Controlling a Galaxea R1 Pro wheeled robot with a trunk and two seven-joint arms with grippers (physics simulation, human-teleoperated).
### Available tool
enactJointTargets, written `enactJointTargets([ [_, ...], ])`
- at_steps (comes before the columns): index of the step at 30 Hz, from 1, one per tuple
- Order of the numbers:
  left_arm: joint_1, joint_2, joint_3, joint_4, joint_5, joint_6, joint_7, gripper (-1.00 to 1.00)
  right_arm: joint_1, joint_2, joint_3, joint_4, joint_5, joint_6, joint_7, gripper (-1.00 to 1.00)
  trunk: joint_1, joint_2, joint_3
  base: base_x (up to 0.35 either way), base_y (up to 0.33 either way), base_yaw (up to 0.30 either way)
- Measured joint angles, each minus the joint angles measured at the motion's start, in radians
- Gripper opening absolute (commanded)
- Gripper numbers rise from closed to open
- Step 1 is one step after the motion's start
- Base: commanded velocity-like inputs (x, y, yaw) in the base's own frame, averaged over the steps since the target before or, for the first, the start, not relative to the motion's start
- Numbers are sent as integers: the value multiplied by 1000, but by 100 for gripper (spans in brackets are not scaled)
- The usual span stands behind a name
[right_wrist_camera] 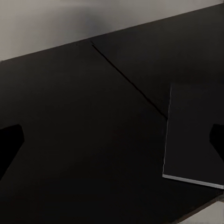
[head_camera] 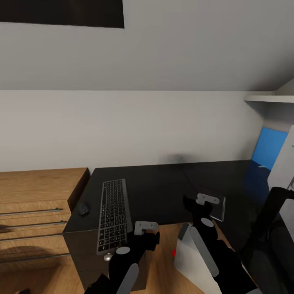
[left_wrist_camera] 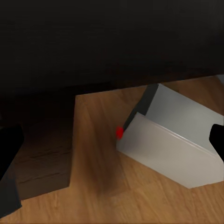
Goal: In the bedroom, organize the workspace by keeping the computer under the desk, ensuring the monitor is on the desk, placing the keyboard on the desk next to the monitor, placing the mouse on the desk next to the keyboard, moving the folder from the swivel chair onto the desk next to the mouse, stacking the notebook on top of the folder with the pen on top of the notebook, and positioning the swivel chair next to the desk.
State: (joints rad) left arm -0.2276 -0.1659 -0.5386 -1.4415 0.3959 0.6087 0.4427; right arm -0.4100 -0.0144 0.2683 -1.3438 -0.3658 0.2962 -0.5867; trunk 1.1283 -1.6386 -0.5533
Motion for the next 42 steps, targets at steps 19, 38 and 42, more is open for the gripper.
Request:
enactJointTargets([
  [19,0,0,-1,1,0,0,-2,100,0,-6,-3,-3,2,0,1,100,0,0,0,160,10,0],
  [38,0,0,-3,1,0,0,-2,100,-10,-78,-137,104,1,0,8,100,0,0,0,49,0,0],
  [42,0,0,-3,0,0,0,-3,100,-30,-132,-186,149,-1,-1,31,100,0,0,0,0,0,0],
])
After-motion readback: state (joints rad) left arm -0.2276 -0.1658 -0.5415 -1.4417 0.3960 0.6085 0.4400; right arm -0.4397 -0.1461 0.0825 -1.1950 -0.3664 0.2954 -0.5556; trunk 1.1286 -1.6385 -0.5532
